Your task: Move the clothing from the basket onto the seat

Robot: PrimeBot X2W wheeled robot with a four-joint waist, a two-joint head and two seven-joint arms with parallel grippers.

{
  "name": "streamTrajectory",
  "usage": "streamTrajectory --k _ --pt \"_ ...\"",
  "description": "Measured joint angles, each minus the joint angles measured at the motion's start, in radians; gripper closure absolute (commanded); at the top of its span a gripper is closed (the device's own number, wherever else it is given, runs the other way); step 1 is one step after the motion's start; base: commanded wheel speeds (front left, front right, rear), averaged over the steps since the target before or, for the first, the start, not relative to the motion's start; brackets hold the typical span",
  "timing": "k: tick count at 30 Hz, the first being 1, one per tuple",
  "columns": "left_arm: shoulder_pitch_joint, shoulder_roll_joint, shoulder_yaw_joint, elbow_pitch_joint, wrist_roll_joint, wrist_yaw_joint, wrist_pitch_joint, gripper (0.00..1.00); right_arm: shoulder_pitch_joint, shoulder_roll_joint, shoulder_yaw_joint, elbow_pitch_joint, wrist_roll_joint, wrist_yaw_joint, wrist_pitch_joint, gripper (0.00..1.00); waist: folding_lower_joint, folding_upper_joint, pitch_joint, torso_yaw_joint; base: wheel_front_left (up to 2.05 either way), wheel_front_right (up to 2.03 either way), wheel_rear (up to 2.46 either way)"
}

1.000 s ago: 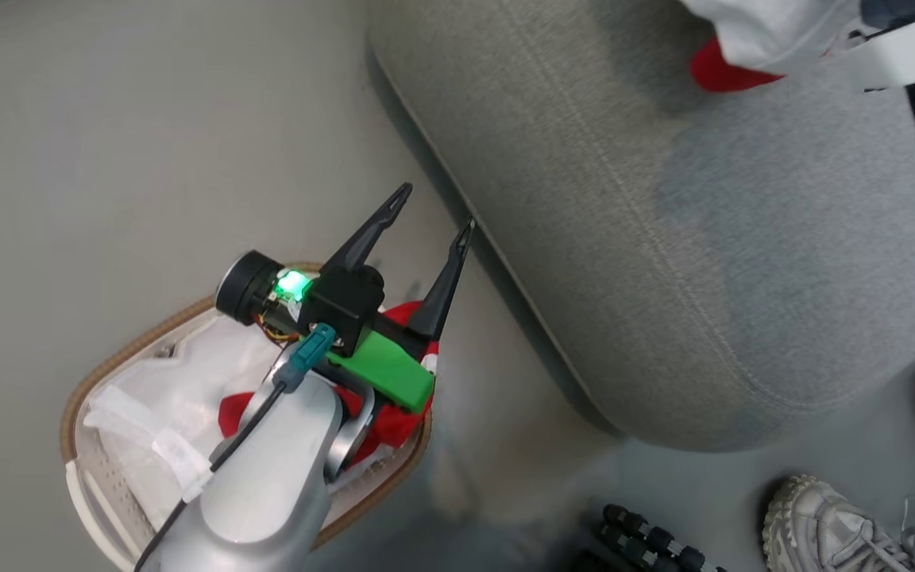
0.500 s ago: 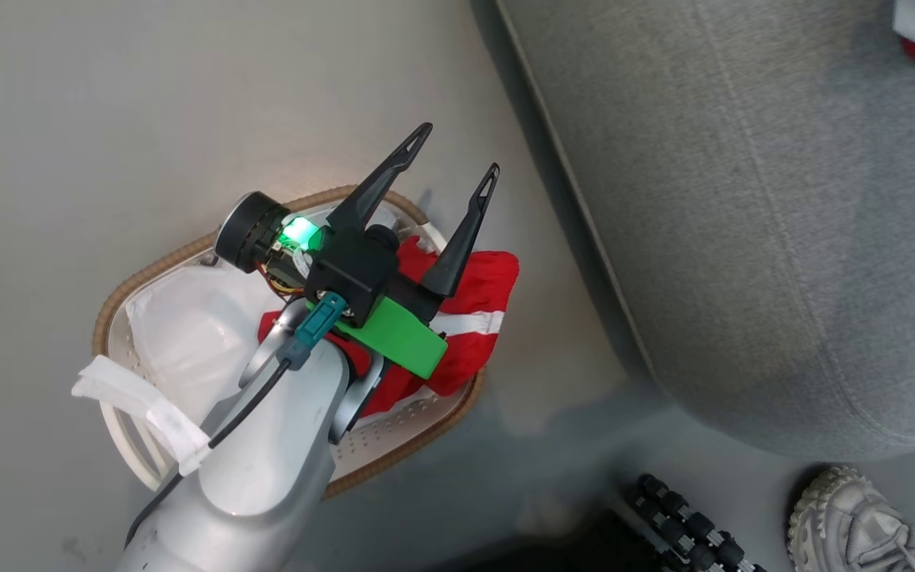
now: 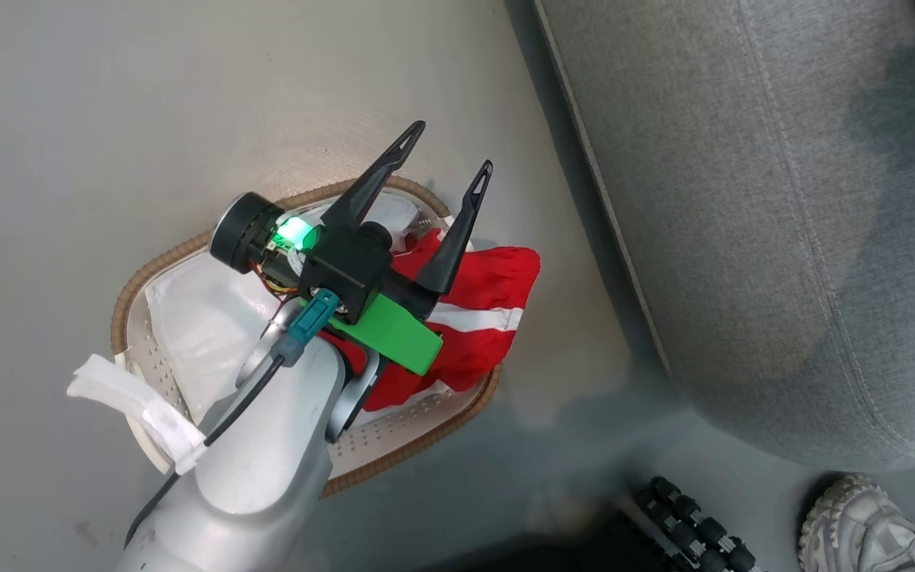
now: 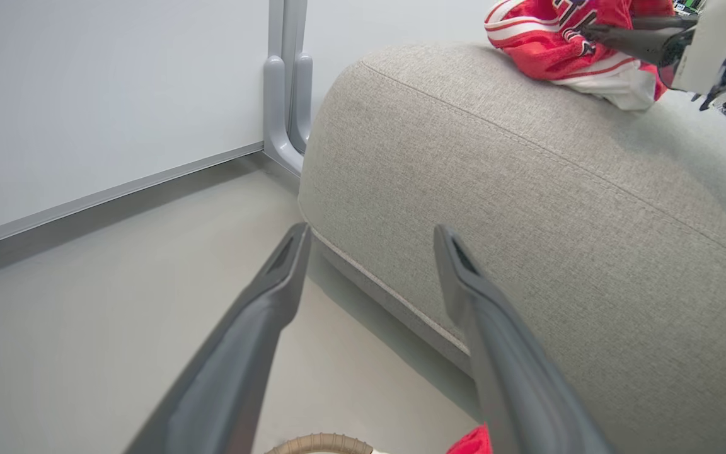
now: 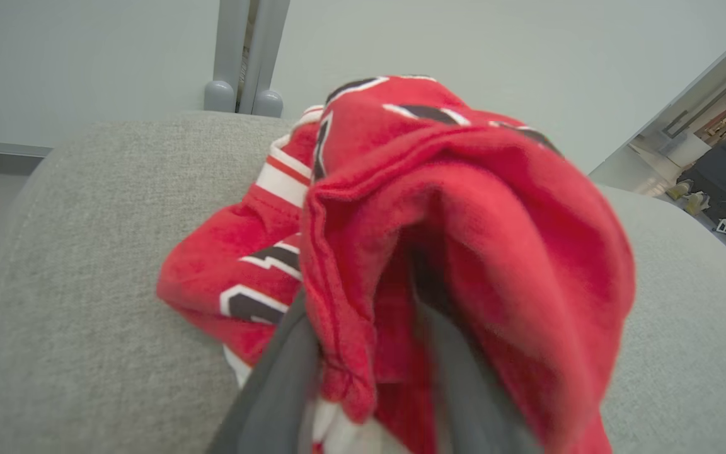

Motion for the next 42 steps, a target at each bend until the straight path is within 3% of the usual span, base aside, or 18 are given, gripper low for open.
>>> streamTrajectory --k 8,25,42 --pt "0.034 -0.009 0.029 0.008 -0.027 0.000 0.000 0.00 0.078 0.035 0.026 0.001 0.012 0.000 0.000 0.00 0.0000 0.0000 -0.073 -0.005 0.00 0.00 0.00" --pt "0.175 -0.043 0.151 -0.006 -0.047 0.000 0.000 0.00 0.354 0.106 0.107 -0.154 0.087 0.000 0.000 0.00 -0.0002 0.0000 -0.281 0.007 0.00 0.00 0.00" --pt "0.309 -0.057 0.312 0.028 -0.035 0.009 0.000 0.00 0.450 0.179 0.210 -0.201 0.130 0.000 0.000 0.00 -0.0002 0.0000 -0.443 0.121 0.00 0.00 0.00"
